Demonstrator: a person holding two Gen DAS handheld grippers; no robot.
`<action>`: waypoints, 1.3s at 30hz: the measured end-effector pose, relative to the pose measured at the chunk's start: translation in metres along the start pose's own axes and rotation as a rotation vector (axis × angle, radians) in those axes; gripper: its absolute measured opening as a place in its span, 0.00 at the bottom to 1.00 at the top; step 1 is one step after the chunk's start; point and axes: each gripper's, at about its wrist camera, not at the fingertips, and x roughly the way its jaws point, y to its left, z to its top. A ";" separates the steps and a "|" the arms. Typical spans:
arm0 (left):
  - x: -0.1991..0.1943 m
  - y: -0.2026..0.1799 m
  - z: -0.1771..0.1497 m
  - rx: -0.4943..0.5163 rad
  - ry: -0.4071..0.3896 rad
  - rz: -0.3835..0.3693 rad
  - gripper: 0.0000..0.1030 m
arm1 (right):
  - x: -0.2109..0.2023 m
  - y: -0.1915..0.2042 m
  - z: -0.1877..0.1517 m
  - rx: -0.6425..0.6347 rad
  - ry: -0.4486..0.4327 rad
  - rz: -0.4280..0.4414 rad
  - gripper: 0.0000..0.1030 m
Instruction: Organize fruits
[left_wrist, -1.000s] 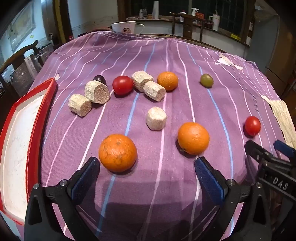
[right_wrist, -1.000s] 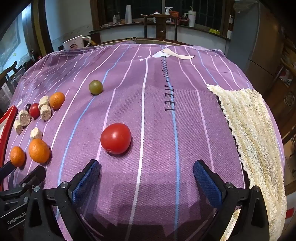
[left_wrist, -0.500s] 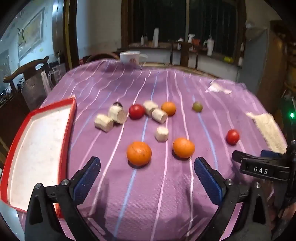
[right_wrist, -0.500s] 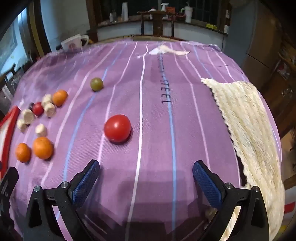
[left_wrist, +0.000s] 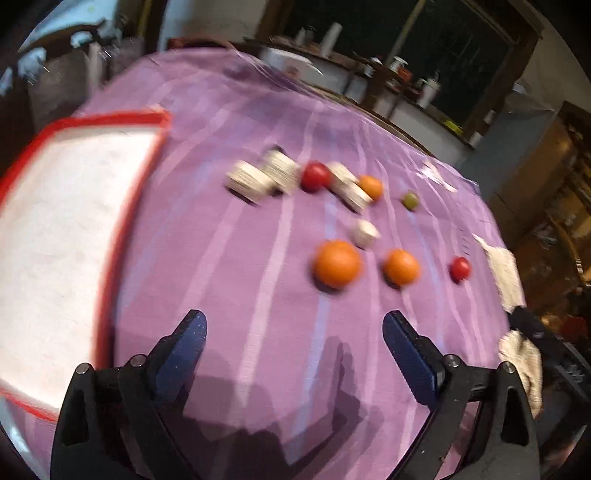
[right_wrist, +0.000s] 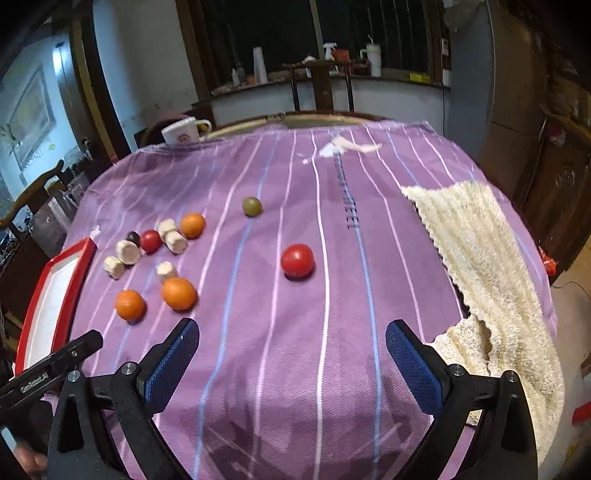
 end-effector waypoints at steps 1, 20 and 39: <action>-0.007 0.002 0.000 0.011 -0.026 0.026 0.94 | -0.004 0.002 0.001 -0.004 -0.014 -0.003 1.00; -0.103 -0.013 0.003 0.145 -0.368 0.359 0.94 | -0.025 0.021 -0.003 -0.032 -0.089 0.087 1.00; -0.034 -0.062 0.001 0.286 -0.172 0.338 0.94 | -0.001 0.021 -0.001 -0.155 -0.120 0.110 0.78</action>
